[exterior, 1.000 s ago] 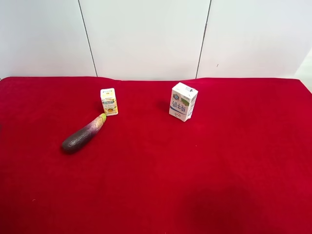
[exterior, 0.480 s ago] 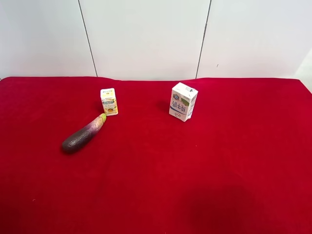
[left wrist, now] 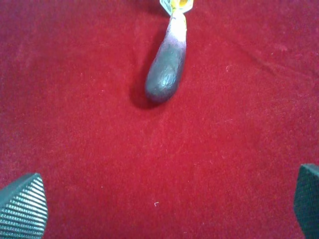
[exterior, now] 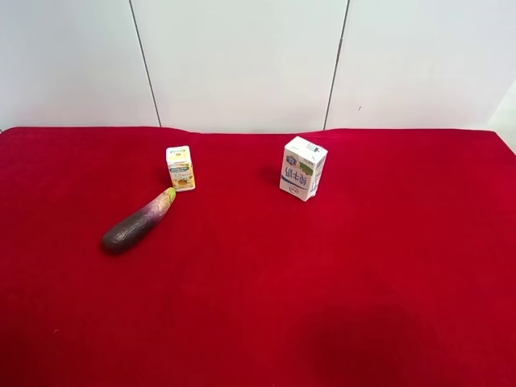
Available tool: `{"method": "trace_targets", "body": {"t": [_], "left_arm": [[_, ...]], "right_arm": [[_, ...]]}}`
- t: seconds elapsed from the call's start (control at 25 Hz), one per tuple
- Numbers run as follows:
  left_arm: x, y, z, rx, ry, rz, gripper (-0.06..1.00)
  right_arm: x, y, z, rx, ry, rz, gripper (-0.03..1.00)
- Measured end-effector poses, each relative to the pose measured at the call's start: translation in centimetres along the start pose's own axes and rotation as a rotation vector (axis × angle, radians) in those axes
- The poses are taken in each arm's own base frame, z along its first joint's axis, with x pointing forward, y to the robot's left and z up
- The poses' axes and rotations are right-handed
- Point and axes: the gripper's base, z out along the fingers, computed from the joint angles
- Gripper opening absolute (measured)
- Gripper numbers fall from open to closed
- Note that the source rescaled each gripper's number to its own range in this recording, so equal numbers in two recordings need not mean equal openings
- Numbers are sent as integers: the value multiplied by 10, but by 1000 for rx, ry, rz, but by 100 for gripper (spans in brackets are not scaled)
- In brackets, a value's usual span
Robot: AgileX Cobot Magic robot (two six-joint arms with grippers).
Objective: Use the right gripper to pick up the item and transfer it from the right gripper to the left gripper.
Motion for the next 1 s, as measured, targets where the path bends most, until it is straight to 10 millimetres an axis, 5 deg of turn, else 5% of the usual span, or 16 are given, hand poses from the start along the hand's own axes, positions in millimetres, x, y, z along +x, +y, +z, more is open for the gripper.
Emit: {"method": "trace_targets", "body": {"t": [0.6, 1.0], "left_arm": [[0, 3, 0, -273, -9, -189, 100], [10, -4, -15, -302, -124, -184, 100]], "right_arm": [[0, 0, 0, 0, 0, 0, 100], [0, 0, 0, 0, 0, 0, 100]]}}
